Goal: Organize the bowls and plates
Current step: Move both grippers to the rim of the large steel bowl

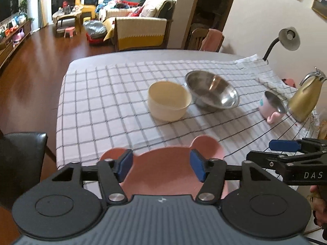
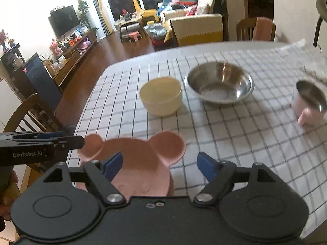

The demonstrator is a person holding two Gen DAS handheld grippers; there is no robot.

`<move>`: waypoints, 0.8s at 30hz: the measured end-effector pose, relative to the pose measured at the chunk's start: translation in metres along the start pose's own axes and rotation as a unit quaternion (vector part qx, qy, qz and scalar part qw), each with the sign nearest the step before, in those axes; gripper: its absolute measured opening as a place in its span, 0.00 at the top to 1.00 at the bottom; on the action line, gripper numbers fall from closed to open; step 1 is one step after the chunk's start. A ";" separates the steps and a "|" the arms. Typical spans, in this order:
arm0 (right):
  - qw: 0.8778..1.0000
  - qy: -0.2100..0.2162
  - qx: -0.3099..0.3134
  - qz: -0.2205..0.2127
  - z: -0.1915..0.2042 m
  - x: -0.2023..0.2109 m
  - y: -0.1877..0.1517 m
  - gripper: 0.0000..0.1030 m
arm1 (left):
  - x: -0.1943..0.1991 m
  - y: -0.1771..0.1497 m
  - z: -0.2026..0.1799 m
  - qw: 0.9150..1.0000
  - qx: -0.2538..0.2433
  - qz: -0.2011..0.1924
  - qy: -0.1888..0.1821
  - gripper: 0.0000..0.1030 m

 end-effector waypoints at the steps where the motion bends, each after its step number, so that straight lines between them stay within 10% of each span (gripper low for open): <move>1: 1.000 0.000 0.006 -0.005 -0.002 0.002 0.005 0.18 | 0.000 0.003 -0.004 1.000 -0.001 -0.006 0.001 0.32; 24: 0.999 -0.040 0.030 0.014 -0.133 -0.037 0.074 0.06 | -0.108 0.072 -0.104 0.997 0.054 0.015 0.043 0.30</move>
Point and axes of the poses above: each gripper's, at about its wrist camera, not at the fingertips, and x roughly against the way its jaws point, z to its left, y to its top, the point moved 8 cm from there along -x, roughly the way its jaws point, and after that the axes turned 4 degrees about -y, right-handed, at the moved point
